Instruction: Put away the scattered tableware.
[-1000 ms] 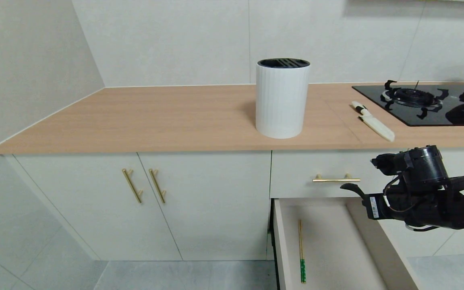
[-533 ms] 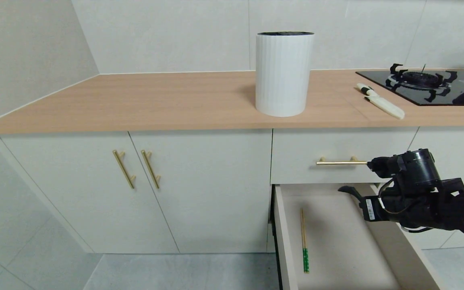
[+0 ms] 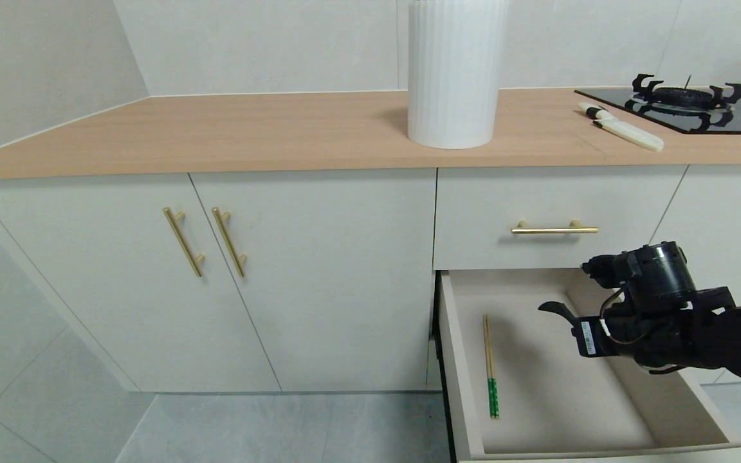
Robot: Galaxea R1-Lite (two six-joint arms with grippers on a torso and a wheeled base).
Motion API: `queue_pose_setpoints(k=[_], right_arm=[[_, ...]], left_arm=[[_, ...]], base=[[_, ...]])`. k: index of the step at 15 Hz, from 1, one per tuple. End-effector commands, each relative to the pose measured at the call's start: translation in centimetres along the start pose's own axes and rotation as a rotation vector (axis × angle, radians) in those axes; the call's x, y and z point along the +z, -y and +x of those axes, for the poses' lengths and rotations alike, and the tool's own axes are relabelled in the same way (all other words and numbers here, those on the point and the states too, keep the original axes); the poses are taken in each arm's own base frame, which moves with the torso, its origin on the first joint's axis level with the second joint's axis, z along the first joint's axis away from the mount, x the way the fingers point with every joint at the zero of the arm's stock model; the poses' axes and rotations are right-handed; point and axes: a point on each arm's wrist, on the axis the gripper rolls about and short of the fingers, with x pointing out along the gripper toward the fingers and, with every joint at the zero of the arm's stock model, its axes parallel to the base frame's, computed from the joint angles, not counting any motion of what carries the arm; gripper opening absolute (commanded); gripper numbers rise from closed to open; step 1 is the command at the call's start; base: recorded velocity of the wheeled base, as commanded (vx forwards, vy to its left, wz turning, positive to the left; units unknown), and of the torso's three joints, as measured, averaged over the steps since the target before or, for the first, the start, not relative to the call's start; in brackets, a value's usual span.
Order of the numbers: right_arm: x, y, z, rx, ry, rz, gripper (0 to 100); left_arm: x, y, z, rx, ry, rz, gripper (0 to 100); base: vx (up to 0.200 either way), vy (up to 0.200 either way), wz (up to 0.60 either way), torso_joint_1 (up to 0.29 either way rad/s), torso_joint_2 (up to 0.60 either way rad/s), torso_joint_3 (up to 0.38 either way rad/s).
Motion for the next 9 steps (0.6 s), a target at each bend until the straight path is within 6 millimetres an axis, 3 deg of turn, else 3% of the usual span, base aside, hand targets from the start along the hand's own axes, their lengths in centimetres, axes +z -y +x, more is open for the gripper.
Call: queue_pose_setpoints(k=[1,5,9], right_arm=[[-0.1,0.0,0.2,0.000,-0.006,-0.003,0],[-0.4,-0.1,0.6,-0.002,-0.022,-0.006,0],[-1.1,-0.5,3.3,0.000,-0.029,-0.007,0]], left_arm=[[0.0,0.0,0.0,0.000,-0.001,-0.001,100],[0.0,0.0,0.0,0.000,0.001,-0.001,100],[0.0,0.0,0.0,0.000,-0.001,-0.001,100]], base=[[0.000,0.000,0.00,-0.012,0.07,0.041],[0.000,0.000,0.00,0.000,0.00,0.000],[0.000,0.000,0.00,0.000,0.00,0.000]])
